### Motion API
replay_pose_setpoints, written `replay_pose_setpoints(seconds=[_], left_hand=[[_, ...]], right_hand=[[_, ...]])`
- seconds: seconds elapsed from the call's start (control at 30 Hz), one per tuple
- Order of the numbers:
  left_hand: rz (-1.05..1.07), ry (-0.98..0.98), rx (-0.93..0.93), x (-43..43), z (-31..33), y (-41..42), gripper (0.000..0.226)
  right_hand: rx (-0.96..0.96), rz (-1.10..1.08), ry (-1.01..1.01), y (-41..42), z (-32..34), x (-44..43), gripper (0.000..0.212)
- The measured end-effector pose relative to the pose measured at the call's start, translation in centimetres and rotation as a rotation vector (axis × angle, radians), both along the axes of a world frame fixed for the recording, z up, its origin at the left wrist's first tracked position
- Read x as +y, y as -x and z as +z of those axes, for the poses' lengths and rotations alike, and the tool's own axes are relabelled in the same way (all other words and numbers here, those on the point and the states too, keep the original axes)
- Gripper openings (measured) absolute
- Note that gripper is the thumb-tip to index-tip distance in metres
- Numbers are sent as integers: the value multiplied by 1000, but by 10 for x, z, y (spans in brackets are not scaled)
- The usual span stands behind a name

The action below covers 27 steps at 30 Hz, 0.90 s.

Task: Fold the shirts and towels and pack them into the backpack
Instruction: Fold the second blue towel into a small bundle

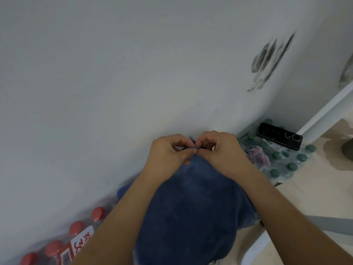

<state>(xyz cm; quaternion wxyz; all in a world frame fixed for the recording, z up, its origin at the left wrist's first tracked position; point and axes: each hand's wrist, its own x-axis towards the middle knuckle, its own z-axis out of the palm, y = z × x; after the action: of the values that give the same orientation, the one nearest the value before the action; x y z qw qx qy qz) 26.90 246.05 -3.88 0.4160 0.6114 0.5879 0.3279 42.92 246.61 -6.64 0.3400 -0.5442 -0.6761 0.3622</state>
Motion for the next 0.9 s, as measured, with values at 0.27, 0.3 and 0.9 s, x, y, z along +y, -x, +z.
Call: replay_pose_setpoints(seconds=[0.27,0.3,0.9], left_hand=[[148,-211,110,-34,63,38,33],[191,-247,113,-42,73,48,33],[742,-664,19,-317,178,265,18]], right_hand=[[-82,250,-77,14,43,-33,6],[-106,277,-77,16,46,-38,9],[-330,383,-283,104,153,-206,13]])
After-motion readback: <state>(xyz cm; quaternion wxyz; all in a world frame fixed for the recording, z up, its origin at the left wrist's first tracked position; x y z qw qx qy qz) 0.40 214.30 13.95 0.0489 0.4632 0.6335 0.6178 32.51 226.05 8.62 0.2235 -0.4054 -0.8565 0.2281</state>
